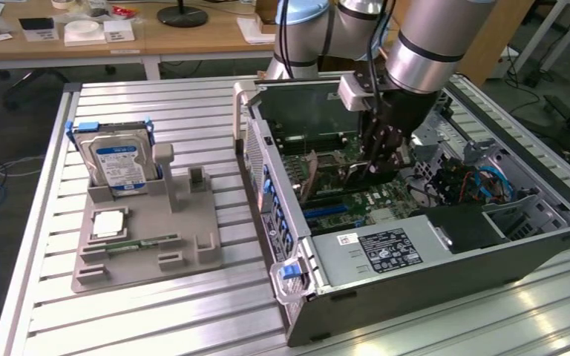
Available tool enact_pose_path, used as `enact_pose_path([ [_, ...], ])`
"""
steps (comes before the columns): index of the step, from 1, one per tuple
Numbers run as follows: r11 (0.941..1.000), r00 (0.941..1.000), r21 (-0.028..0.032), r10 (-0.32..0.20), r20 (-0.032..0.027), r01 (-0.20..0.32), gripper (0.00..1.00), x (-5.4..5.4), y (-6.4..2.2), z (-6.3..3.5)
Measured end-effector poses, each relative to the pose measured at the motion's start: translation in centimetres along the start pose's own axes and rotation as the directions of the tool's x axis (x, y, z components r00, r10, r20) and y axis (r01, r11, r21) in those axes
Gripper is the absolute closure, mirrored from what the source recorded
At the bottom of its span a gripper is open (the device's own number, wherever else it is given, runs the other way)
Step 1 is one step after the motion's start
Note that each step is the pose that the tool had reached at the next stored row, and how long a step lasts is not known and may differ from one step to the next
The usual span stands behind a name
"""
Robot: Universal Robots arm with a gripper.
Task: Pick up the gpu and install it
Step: 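Insert the gpu into the slot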
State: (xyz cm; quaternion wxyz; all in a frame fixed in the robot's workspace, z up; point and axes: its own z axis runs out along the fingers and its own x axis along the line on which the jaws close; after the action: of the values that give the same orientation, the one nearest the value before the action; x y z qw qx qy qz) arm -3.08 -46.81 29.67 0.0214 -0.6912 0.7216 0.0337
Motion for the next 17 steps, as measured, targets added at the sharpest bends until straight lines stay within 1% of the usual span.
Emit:
enact_pose_path([
  [5,1.0000,1.0000,0.0000,0.000,-0.0009,0.000,0.74,0.08,0.32,0.23],
  [13,1.0000,1.0000,0.0000,0.000,-0.0007,0.000,0.74,0.34,0.88,0.50],
  [17,1.0000,1.0000,-0.0001,-0.001,-0.0009,0.001,0.74,0.35,0.96,0.55],
])
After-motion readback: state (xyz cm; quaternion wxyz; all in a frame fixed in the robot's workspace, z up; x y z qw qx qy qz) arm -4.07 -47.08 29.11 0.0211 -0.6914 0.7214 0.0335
